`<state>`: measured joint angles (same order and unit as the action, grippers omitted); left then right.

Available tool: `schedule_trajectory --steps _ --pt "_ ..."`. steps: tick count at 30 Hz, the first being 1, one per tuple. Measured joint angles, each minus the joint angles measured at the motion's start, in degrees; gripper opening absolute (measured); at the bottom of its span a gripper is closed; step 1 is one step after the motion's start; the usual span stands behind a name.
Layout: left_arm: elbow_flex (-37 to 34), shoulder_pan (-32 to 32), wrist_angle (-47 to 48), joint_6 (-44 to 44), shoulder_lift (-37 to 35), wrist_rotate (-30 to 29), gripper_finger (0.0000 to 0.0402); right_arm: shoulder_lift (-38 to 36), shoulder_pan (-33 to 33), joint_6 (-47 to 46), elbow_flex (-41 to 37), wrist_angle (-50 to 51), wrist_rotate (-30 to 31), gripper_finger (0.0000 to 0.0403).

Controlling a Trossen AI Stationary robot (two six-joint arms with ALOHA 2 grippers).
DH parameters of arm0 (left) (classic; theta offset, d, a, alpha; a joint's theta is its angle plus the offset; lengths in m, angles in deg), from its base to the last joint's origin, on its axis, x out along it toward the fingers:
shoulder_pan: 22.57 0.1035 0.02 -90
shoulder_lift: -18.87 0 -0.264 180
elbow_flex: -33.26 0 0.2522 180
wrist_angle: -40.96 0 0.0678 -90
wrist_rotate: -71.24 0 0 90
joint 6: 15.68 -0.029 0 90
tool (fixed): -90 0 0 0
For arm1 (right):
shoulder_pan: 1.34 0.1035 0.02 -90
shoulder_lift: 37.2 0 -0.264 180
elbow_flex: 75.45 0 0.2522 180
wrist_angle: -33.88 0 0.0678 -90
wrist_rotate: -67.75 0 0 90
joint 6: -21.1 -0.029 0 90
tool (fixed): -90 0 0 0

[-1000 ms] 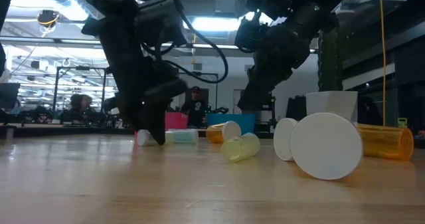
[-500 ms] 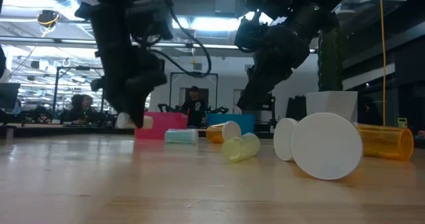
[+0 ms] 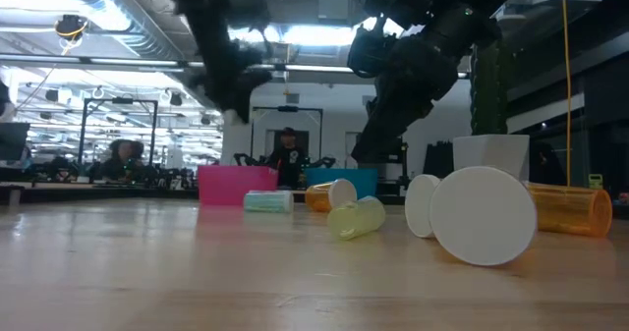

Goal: Pick and place medicine bottles into bin by pill shape (circle, oval)
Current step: Put the yellow tablet bottle into the red bin

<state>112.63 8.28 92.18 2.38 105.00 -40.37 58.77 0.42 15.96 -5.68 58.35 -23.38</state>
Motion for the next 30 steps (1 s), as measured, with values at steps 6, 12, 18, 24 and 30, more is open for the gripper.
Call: schedule_trajectory --steps 6,12,18,24,30 --pt "0.1 9.3 -0.2 -0.8 7.2 11.3 0.0124 0.0 0.0 -0.5 0.0 0.7 0.0 0.0225" --pt "0.1 9.6 -2.5 -6.8 12.7 17.0 0.0124 0.0 0.0 -0.6 0.0 0.8 0.0 0.0225" --pt "1.0 9.6 -2.2 -10.2 13.2 17.1 0.0124 0.0 0.0 -0.6 0.0 0.9 0.0 0.0225" --pt "3.9 9.6 -2.3 -14.5 13.2 17.3 0.0124 0.0 0.0 -0.6 0.0 1.1 0.0 0.0225" --pt "5.8 9.2 -2.5 -17.0 13.2 16.6 0.0124 0.0 0.0 -0.6 0.0 1.5 0.0 0.0225"
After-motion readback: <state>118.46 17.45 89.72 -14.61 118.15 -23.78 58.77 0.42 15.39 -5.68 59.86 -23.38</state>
